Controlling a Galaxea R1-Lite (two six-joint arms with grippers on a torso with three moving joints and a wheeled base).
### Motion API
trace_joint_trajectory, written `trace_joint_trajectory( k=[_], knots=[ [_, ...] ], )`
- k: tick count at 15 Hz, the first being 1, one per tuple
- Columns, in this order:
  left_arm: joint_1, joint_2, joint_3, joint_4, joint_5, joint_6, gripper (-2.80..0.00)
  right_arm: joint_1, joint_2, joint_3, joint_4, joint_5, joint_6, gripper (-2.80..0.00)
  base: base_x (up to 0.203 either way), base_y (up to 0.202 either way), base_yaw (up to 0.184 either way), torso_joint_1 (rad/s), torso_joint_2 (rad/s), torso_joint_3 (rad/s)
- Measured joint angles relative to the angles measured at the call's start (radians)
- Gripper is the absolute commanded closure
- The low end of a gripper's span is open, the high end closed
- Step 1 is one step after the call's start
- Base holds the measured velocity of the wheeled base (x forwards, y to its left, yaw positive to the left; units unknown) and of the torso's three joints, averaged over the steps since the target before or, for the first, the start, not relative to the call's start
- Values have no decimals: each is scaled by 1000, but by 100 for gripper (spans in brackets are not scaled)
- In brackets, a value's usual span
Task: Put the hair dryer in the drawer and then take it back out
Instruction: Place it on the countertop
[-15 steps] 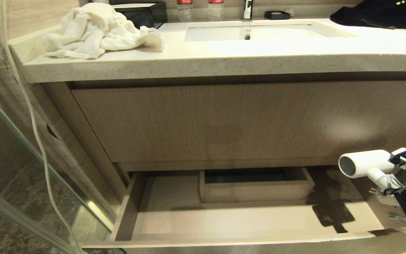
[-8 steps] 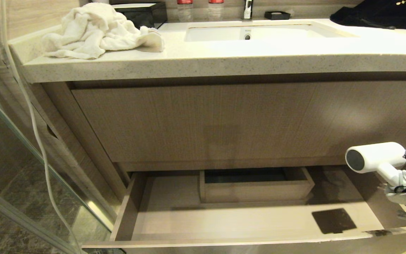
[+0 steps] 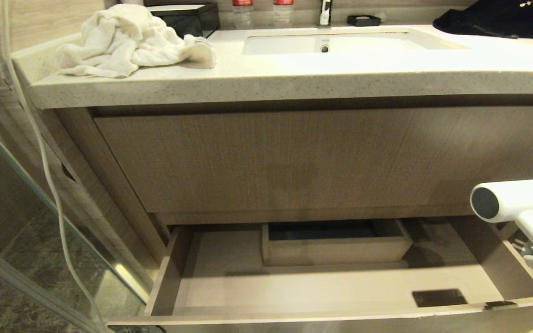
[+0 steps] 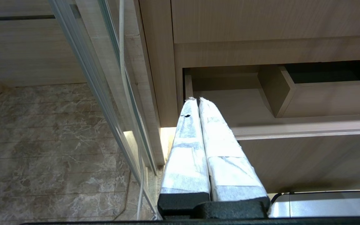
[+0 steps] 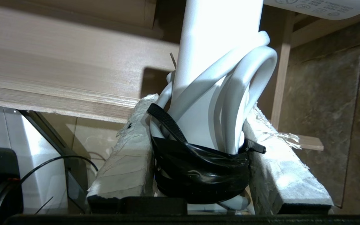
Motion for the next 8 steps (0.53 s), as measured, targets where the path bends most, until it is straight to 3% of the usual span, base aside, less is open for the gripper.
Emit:
trace_joint_trajectory(
  k=[5, 8],
  knots=[
    [0, 0, 0, 0, 0, 0, 0, 15, -85, 5, 2, 1, 10, 0, 0, 0, 0, 0, 0, 0],
    [0, 0, 0, 0, 0, 0, 0, 44, -120, 13, 5, -1, 69, 0, 0, 0, 0, 0, 0, 0]
  ],
)
